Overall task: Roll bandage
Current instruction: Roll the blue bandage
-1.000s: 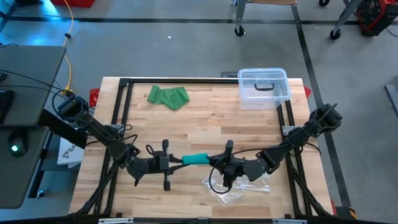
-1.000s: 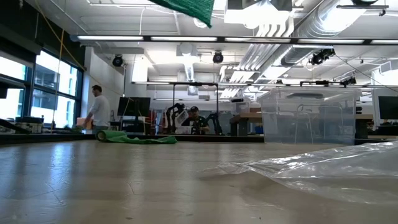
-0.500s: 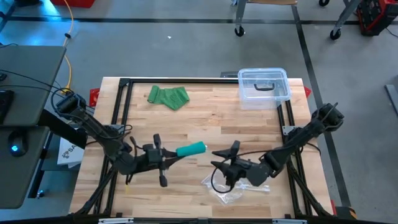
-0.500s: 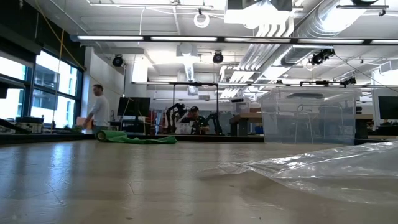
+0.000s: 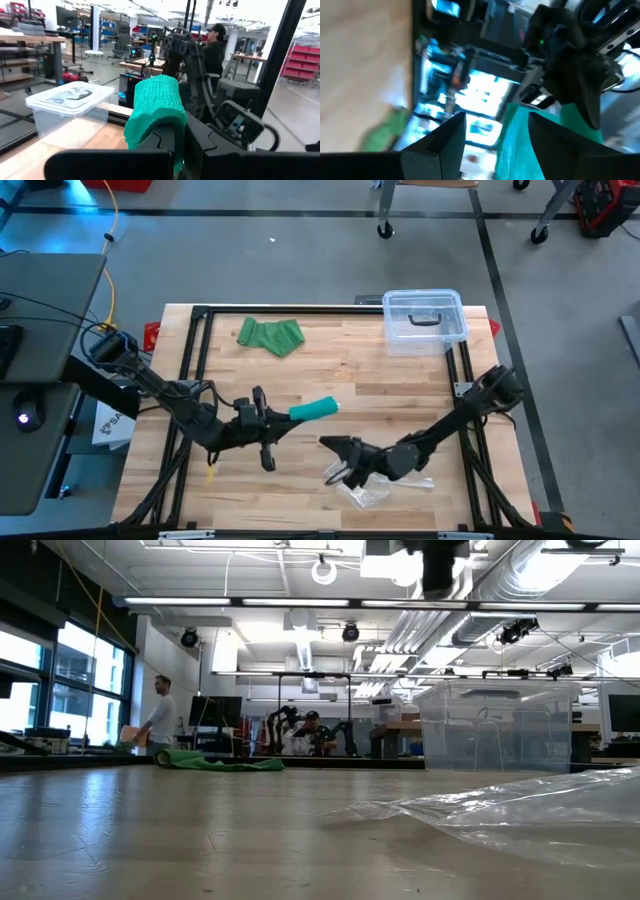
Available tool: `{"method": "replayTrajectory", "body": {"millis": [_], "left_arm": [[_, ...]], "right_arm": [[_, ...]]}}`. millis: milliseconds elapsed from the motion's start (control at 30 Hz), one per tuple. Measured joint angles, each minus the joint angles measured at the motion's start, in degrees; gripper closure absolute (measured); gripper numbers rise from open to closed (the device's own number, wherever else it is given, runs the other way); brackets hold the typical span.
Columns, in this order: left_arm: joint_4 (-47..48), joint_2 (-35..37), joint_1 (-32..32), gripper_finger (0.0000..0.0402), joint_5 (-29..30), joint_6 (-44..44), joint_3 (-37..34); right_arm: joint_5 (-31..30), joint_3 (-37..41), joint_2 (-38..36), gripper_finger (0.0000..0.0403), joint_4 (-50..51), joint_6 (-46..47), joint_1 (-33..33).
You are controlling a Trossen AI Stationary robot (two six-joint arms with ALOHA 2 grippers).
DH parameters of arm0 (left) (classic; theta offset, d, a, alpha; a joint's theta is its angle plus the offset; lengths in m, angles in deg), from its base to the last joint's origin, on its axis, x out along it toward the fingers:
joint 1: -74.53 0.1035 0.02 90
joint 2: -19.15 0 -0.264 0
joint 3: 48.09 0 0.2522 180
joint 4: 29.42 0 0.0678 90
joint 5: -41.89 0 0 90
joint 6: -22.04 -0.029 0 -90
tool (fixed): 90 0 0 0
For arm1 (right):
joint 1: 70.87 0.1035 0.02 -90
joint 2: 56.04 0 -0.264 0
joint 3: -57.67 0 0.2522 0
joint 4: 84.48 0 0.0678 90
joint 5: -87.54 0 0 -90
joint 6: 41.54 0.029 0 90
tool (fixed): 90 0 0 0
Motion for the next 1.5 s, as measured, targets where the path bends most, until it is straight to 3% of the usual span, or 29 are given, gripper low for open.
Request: {"method": "replayTrajectory", "body": {"millis": [500, 600, 733, 933, 1233, 1500], "left_arm": [[0.48, -0.02, 1.74, 0.0396, -4.92, 3.91, -0.04], [0.42, -0.62, 1.80, 0.0396, -5.39, 5.15, -0.07], [0.35, -1.64, 1.91, 0.0396, -6.04, 5.84, -0.07], [0.52, -1.57, 1.85, 0.0396, -2.28, 1.96, -0.09], [3.10, -1.53, 1.94, 0.0396, 0.54, -4.06, -0.13], [12.12, -1.50, 2.74, 0.0396, 1.89, -3.66, -0.13]], "right_arm": [[2.39, -0.86, 0.53, 0.0201, -6.15, -4.42, -5.77], [2.36, -2.13, 0.53, 0.0221, -6.69, -4.44, -5.77], [0.20, -4.19, 0.53, 0.0281, -6.54, -3.55, -5.73], [-3.91, -4.92, 0.44, 0.0393, 1.55, 7.49, -4.65], [-1.78, -4.92, 0.44, 0.0401, 17.46, 33.81, -0.89], [-1.74, -5.17, 0.26, 0.0402, 14.78, 35.75, 1.89]]}}
